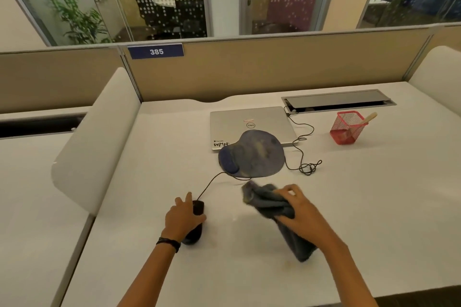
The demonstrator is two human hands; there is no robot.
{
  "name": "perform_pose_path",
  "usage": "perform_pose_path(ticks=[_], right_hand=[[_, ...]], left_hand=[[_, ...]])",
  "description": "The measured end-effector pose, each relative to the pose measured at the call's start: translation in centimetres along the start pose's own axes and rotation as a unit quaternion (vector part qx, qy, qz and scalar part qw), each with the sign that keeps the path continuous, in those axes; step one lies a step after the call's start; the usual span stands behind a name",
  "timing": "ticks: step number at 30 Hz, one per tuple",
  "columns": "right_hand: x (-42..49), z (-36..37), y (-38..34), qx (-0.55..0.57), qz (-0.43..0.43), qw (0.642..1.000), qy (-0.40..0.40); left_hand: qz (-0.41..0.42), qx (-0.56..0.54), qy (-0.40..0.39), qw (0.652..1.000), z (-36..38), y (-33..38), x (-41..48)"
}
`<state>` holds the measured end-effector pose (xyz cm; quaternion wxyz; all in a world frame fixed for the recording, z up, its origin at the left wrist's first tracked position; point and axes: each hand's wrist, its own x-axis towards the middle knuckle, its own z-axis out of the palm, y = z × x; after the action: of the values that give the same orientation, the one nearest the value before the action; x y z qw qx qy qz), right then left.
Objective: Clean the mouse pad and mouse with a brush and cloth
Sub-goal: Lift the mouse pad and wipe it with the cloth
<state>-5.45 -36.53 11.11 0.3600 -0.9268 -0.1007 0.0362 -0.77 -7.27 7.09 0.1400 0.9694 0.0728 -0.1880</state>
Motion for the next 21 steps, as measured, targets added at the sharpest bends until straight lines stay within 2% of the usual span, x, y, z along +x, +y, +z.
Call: perform_pose_path(ticks=[4, 10, 13, 18, 21], right_hand=[[-0.2, 4.7, -4.1, -0.013, -0.083, 0.987, -0.136], [-0.5, 12.9, -7.2, -0.129, -0.159, 0.956, -0.21], [-0.2, 15.5, -7.3, -0.146, -0.151, 0.958, -0.194], [1.0, 17.5, -7.6, -0.165, -0.101, 0.977, -0.086], [2.1, 17.7, -8.1, -0.211, -0.057, 0.974, -0.062]], left_hand=[[-0.002, -0.098, -0.004, 0.995, -2.3, -1.5, 1.2], [0.018, -0.115, 0.01, 0.993, -5.1, -2.3, 2.4], [0.022, -0.118, 0.008, 0.993, -5.2, -2.3, 2.6], [0.009, -0.117, 0.028, 0.993, -4.3, -3.0, 2.5], [0.002, -0.115, 0.041, 0.992, -4.1, -3.2, 2.6]])
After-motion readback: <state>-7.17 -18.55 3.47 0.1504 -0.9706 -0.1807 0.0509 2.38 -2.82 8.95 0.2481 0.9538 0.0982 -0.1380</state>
